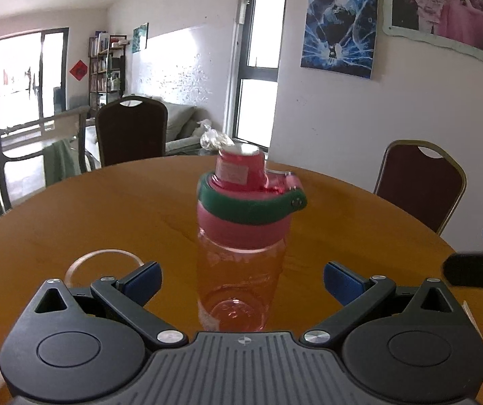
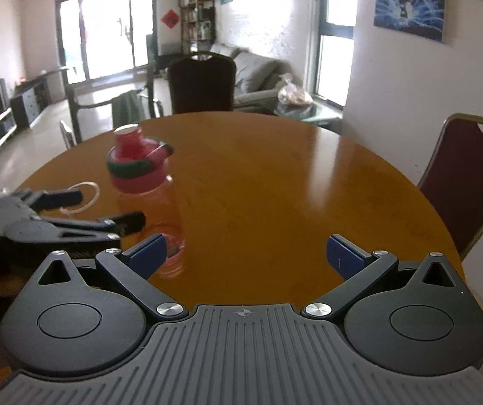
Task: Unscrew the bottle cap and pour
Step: 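Move the left tool to the pink bottle and close its fingers around it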
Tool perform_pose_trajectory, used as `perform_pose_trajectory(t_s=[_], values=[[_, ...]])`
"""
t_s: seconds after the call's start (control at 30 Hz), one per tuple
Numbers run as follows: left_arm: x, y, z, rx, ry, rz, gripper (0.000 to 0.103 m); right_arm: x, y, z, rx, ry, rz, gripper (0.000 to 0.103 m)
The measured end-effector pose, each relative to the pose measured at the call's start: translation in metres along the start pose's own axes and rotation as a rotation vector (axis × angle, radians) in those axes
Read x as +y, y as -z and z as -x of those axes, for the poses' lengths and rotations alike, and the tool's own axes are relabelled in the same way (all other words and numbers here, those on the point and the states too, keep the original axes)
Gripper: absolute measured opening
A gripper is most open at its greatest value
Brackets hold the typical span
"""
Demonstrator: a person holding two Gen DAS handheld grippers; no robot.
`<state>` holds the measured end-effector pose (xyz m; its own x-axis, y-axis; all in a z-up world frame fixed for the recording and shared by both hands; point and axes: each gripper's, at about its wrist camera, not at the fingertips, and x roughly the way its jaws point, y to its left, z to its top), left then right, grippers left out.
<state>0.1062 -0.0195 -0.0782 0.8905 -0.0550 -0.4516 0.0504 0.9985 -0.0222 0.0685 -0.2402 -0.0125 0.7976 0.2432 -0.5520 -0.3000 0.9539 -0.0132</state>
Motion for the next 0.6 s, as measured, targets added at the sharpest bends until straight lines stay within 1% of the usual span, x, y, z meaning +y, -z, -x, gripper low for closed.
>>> perform_pose_trajectory(t_s=[0.3, 0.4, 0.43, 0.47, 0.6], values=[[-0.006, 0.013, -0.048, -0.003, -0.004, -0.030, 0.102, -0.003, 0.000, -0.007, 0.012, -0.003, -0.013, 0.103], [-0.001, 0.012, -0.053, 0.005, -0.006, -0.019, 0.096, -0.002, 0.000, -0.008, 0.013, -0.010, -0.015, 0.103], [0.000, 0.012, -0.055, 0.011, 0.002, -0.015, 0.090, -0.001, -0.001, -0.009, 0.013, -0.011, -0.013, 0.103], [0.001, 0.012, -0.056, 0.018, 0.010, -0.013, 0.088, -0.001, -0.001, -0.009, 0.012, -0.013, -0.010, 0.103], [0.004, 0.013, -0.057, 0.040, 0.028, -0.010, 0.084, 0.001, -0.003, -0.011, 0.009, -0.023, -0.008, 0.103]])
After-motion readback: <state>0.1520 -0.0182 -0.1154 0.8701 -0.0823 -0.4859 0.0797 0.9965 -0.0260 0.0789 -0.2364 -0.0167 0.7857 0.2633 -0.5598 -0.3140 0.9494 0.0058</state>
